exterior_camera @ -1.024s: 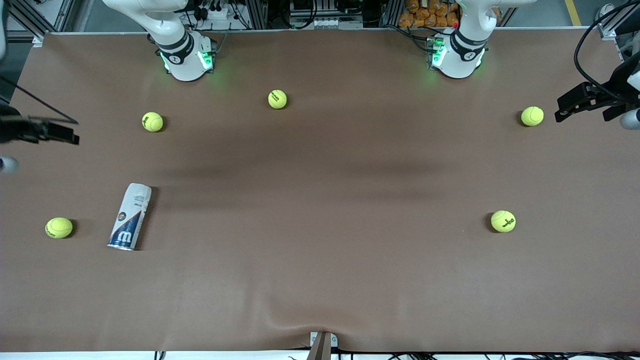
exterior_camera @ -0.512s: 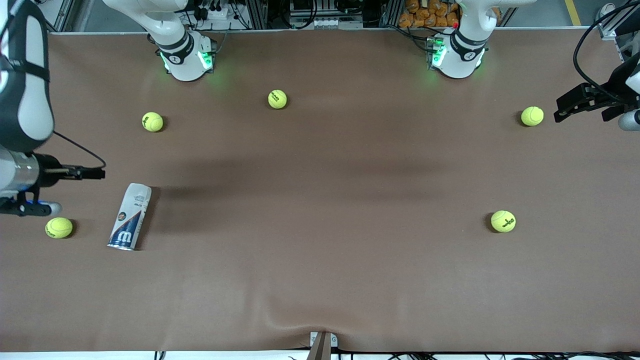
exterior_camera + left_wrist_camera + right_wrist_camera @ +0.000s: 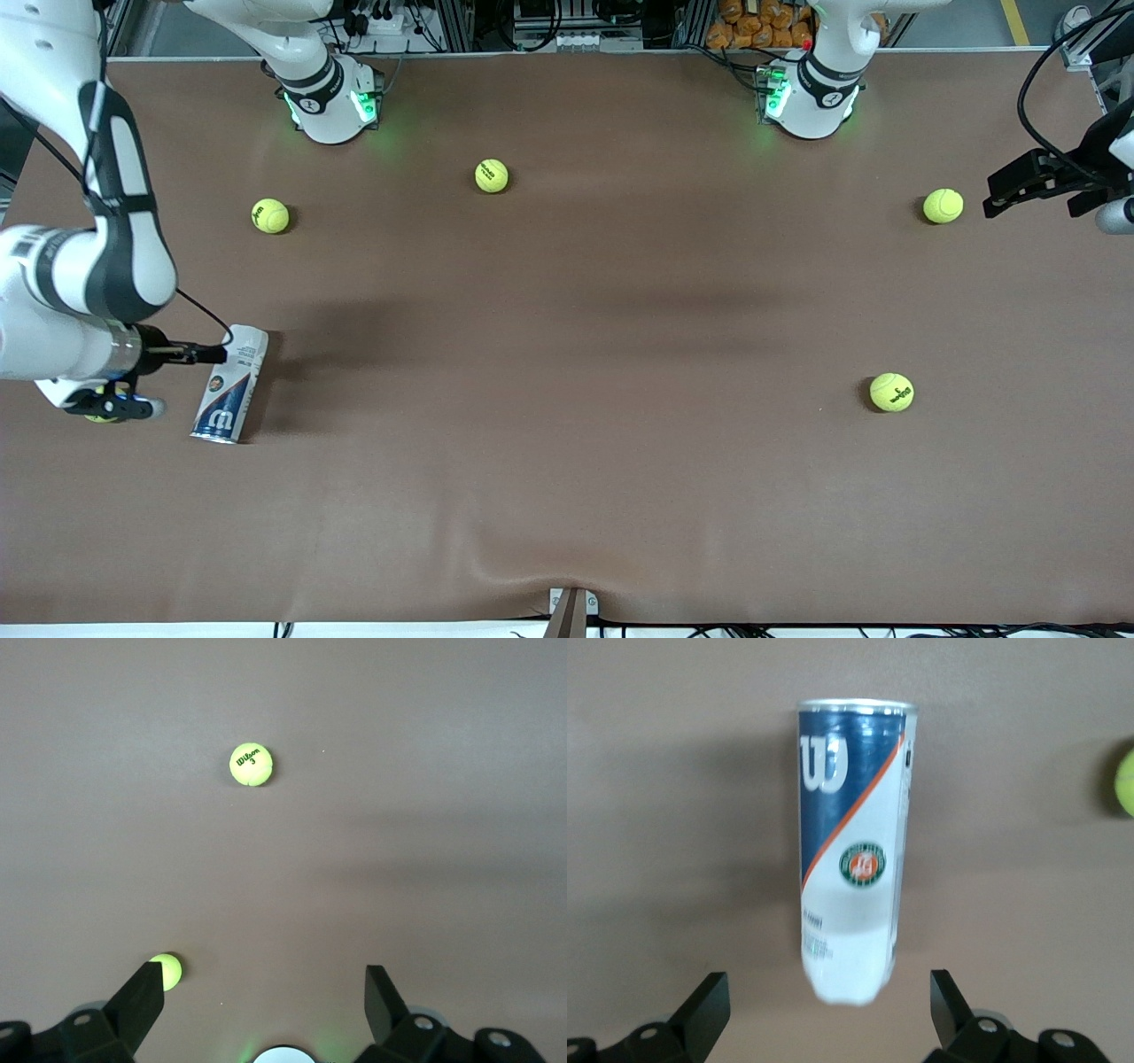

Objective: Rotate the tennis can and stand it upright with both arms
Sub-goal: 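Reach the right gripper down and grasp the lying Wilson can, then lift the can with the right gripper and carry it toward the table middle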

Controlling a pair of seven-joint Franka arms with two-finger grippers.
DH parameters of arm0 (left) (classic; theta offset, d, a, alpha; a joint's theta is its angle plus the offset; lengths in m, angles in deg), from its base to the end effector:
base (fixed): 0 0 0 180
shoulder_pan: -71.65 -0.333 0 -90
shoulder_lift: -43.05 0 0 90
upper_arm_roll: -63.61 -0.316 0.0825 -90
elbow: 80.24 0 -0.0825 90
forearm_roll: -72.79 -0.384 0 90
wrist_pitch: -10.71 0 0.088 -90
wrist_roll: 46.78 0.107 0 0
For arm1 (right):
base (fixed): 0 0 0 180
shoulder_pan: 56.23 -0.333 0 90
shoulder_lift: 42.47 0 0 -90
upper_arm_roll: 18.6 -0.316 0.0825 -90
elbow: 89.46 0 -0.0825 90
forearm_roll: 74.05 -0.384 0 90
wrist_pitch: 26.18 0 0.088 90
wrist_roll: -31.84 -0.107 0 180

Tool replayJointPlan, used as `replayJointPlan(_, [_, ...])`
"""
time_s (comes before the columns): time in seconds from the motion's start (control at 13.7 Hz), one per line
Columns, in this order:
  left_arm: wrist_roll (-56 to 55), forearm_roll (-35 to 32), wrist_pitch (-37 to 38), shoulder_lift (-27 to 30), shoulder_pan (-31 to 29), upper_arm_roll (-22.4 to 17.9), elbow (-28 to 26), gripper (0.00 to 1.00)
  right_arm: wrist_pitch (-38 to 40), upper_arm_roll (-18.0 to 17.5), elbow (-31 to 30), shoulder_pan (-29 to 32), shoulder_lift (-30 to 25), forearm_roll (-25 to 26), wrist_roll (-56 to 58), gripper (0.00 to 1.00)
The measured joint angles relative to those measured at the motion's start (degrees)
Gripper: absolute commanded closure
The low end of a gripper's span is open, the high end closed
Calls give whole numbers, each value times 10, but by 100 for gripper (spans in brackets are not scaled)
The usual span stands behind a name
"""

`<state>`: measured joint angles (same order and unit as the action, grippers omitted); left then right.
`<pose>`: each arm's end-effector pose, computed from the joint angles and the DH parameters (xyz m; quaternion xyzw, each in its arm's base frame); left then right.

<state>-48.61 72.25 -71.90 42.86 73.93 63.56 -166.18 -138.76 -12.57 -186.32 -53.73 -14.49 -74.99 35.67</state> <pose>0.5420 -0.0200 0.6448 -0.9995 0.0030 0.0305 0.0058 0.6407 -0.0887 0.2999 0.9934 -0.0412 -0.1067 0.0065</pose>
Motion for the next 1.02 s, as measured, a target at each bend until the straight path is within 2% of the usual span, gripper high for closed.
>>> replayJointPlan(0.44, [0, 1, 0, -11, 2, 2, 0, 0, -98, 0, -1, 10, 84, 0, 0, 0])
replayJointPlan(1.02, [0, 1, 0, -15, 2, 2, 0, 0, -105, 0, -1, 12, 104, -1, 0, 0])
